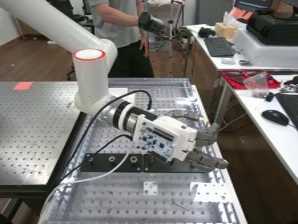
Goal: Grab the chopstick and place it in the clear container
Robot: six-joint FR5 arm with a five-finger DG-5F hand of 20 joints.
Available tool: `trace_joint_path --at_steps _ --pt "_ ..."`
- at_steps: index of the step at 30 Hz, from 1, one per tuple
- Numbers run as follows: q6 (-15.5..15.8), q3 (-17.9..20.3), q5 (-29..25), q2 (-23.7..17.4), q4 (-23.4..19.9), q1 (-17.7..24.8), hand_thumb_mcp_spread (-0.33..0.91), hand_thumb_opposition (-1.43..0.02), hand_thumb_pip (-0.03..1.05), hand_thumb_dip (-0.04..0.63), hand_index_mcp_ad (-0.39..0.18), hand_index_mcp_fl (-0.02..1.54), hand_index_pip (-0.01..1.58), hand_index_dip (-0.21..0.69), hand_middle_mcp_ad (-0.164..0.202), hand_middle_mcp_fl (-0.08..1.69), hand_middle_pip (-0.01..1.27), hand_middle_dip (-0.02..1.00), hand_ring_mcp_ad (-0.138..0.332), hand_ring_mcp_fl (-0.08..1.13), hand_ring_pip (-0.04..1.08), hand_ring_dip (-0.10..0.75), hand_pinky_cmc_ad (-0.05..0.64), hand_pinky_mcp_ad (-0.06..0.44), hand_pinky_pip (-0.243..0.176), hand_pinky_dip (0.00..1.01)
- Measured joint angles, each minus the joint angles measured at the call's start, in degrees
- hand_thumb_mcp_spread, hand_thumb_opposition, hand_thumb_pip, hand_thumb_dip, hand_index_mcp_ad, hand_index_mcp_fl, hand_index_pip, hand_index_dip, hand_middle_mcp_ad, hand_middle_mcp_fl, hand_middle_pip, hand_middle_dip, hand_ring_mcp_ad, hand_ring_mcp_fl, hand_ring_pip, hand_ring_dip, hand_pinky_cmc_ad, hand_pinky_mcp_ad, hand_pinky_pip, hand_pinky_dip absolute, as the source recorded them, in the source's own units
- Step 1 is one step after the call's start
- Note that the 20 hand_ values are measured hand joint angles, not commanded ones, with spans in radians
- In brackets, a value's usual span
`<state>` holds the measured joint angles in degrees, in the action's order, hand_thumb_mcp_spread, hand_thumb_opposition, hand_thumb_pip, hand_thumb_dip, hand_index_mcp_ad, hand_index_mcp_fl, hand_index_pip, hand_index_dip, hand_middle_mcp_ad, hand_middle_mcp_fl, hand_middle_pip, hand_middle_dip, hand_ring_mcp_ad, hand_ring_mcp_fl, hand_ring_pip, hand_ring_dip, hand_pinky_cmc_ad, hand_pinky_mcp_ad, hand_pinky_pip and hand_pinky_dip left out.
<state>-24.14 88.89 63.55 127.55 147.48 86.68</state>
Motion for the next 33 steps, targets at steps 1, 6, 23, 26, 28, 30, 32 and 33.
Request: trace_joint_path --at_steps 1,6,23,26,28,30,32,33 --pt "0.0 0.0 0.0 0.1 0.0 0.1 0.49 -0.77 0.70 0.307 -0.058 0.29 1.20 -0.059 -0.056 0.61 0.58 0.54 0.105 0.24 0.02 0.293 0.476 0.136 -0.021 0.18" --pt "0.2 -0.4 -0.5 0.4 0.4 0.3 0.49 -0.77 0.70 0.307 -0.058 0.29 1.21 -0.059 -0.059 0.61 0.60 0.56 0.106 0.21 0.02 0.295 0.476 0.136 -0.021 0.18" --pt "1.2 -1.2 -1.2 0.6 1.1 0.2 0.54 -0.80 0.66 0.291 -0.075 0.44 1.21 -0.059 -0.061 0.71 0.63 0.59 0.103 0.36 0.02 0.349 0.480 0.134 -0.021 0.17" --pt "1.3 -1.3 -1.4 0.7 1.1 0.1 0.54 -0.80 0.66 0.291 -0.077 0.46 1.21 -0.059 -0.059 0.70 0.63 0.59 0.106 0.31 0.02 0.349 0.480 0.134 -0.021 0.17" --pt "1.4 -1.4 -1.5 0.8 1.1 0.1 0.53 -0.81 0.63 0.293 -0.077 0.48 1.21 -0.059 -0.061 0.74 0.63 0.59 0.103 0.32 0.02 0.361 0.482 0.134 -0.021 0.17" --pt "1.4 -1.5 -1.8 0.8 1.2 0.1 0.55 -0.81 0.62 0.293 -0.077 0.49 1.21 -0.059 -0.058 0.75 0.63 0.59 0.105 0.38 0.02 0.367 0.485 0.134 -0.021 0.17" --pt "1.5 -1.8 -2.2 0.9 1.4 0.1 0.54 -0.82 0.62 0.293 -0.077 0.51 1.21 -0.059 -0.061 0.75 0.63 0.59 0.105 0.36 0.02 0.367 0.499 0.134 -0.021 0.17" --pt "1.5 -1.8 -2.3 0.9 1.4 0.1 0.56 -0.82 0.62 0.293 -0.087 0.52 1.21 -0.059 -0.058 0.75 0.63 0.59 0.105 0.35 0.02 0.372 0.501 0.134 -0.021 0.17"
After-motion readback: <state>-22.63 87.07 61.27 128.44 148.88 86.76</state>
